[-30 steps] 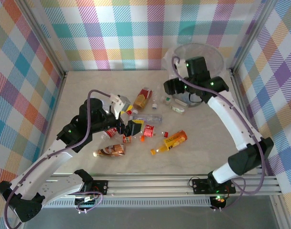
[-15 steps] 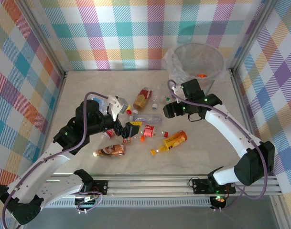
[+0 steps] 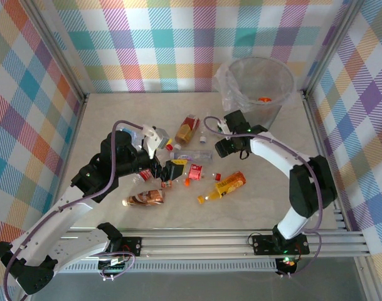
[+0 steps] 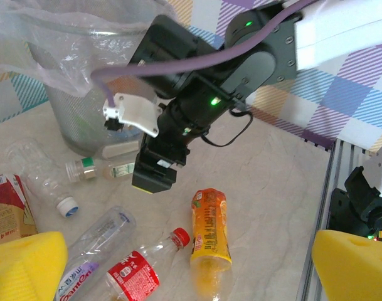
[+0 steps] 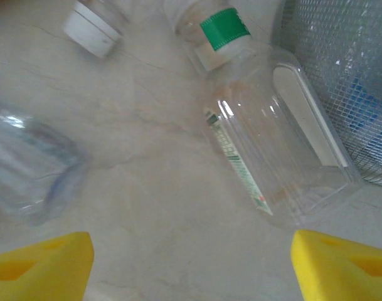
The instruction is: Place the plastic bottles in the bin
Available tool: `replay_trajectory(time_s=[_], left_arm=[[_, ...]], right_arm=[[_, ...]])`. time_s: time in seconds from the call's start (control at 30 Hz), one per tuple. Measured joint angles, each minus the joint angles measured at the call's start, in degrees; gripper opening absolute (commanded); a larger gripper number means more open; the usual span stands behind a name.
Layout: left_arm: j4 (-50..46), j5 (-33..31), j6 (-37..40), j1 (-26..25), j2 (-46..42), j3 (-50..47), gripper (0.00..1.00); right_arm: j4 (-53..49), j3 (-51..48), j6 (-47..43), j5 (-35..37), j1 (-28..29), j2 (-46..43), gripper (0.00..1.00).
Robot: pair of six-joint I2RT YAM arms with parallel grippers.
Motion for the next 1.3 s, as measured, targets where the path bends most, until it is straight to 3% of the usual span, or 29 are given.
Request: replay_trajectory(time_s=[0.23, 0.6, 1.3], left_arm=[[0.0, 0.0, 0.0, 0.0, 0.0, 0.0, 1.00], [0.0, 0.0, 0.0, 0.0, 0.0, 0.0, 1.00], [-0.4, 0.0, 0.0, 0.0, 0.7, 0.0, 1.00]], right_arm=[[3.0, 0.5, -3.2, 5.6, -0.9, 4.9, 0.86], [4.7, 5.0, -5.4, 7.3, -3.5, 10.1, 0.93], [2.3, 8.0, -5.8, 0.6, -4.5, 13.7, 0.86]])
